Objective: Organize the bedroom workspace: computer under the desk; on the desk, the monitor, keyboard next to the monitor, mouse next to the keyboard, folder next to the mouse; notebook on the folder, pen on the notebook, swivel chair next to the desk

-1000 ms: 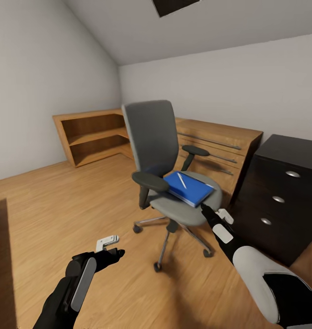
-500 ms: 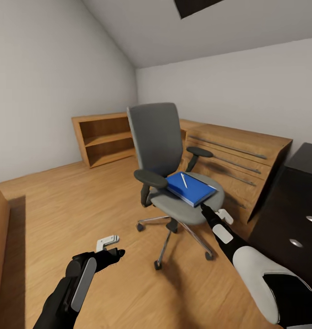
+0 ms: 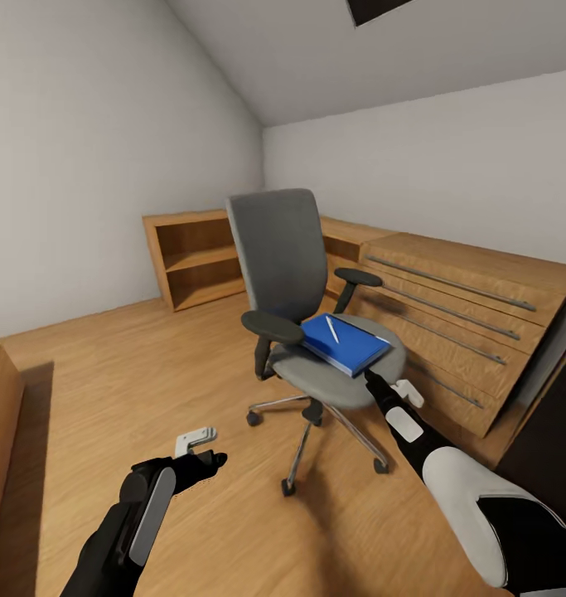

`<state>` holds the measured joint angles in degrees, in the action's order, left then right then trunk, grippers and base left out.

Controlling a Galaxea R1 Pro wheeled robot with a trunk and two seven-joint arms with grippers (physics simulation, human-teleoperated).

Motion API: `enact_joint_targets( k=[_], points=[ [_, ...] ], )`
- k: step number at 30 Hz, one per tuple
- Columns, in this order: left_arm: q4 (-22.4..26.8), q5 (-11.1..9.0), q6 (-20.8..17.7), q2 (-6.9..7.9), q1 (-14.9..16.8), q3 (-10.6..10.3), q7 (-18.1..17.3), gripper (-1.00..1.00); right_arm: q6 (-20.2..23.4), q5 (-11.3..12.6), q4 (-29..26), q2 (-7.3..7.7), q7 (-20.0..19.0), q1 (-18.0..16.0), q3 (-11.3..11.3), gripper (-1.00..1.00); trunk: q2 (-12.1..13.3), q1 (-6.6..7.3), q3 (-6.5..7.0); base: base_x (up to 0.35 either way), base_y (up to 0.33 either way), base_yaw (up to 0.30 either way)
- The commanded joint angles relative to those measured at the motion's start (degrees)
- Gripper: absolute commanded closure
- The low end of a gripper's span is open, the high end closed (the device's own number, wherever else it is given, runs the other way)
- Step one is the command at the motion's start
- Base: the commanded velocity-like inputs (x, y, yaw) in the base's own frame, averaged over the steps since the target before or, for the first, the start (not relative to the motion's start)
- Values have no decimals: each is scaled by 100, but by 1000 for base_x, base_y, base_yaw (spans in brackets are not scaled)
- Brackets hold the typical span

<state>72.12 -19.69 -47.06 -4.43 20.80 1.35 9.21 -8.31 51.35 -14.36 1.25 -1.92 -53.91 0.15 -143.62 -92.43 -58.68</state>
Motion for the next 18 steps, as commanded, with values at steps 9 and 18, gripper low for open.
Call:
enact_joint_targets(
  k=[9,18],
  points=[
    [4,-61,-29,-5,3,6,40,-100,-13,40,-17,-2,-45,-6,48,-100,-2,-1,-4,216,1,1],
    [-1,-66,-25,-5,3,9,38,-100,-28,29,-23,-7,-45,-5,63,-100,-2,-1,-4,9,0,0]
  ],
)
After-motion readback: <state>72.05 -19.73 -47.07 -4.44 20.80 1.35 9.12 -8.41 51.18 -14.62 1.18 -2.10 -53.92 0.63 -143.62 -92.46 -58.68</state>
